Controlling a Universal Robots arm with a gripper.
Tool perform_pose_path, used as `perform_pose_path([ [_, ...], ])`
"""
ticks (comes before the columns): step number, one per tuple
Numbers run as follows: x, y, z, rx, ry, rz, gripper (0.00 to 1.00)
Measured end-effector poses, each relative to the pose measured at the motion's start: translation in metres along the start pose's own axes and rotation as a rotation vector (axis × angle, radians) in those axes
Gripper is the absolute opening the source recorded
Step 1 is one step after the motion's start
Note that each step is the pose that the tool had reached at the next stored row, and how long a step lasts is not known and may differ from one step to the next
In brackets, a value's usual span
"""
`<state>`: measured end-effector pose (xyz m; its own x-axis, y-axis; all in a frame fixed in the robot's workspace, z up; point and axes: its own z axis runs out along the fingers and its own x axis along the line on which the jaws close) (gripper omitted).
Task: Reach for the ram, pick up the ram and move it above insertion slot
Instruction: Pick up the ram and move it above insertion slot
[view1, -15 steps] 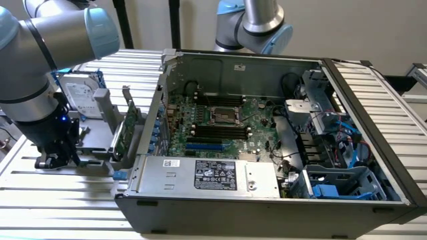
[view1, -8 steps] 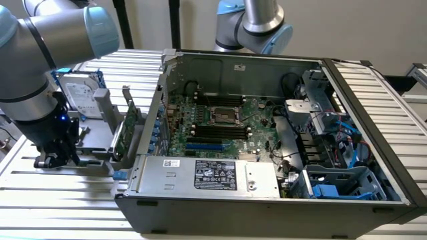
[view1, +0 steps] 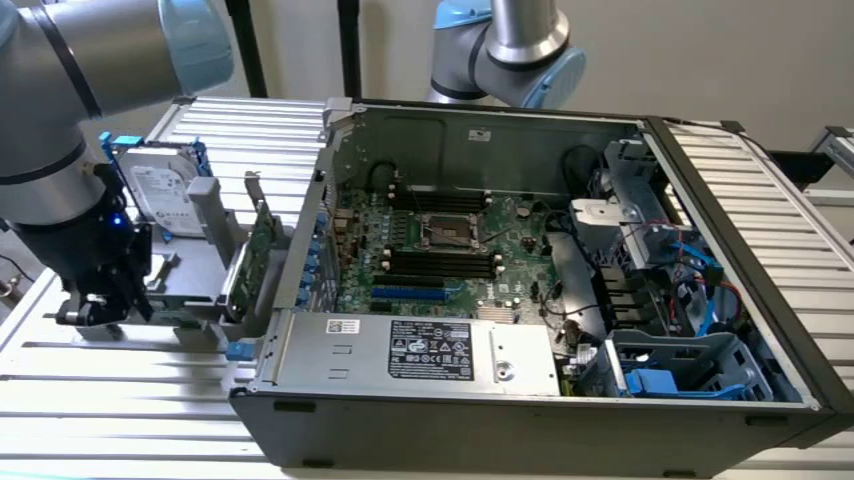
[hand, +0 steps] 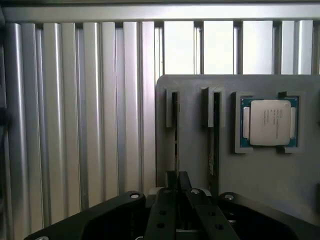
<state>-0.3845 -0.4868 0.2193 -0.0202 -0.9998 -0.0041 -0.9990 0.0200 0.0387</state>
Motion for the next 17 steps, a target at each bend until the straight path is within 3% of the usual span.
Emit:
perform_pose_path([
  [9,0.0,-0.004,-0.0408,0.0,0.0,0.0,0.13],
  [17,0.0,-0.0216,-0.0778,0.0,-0.0036,-0.004,0.13],
])
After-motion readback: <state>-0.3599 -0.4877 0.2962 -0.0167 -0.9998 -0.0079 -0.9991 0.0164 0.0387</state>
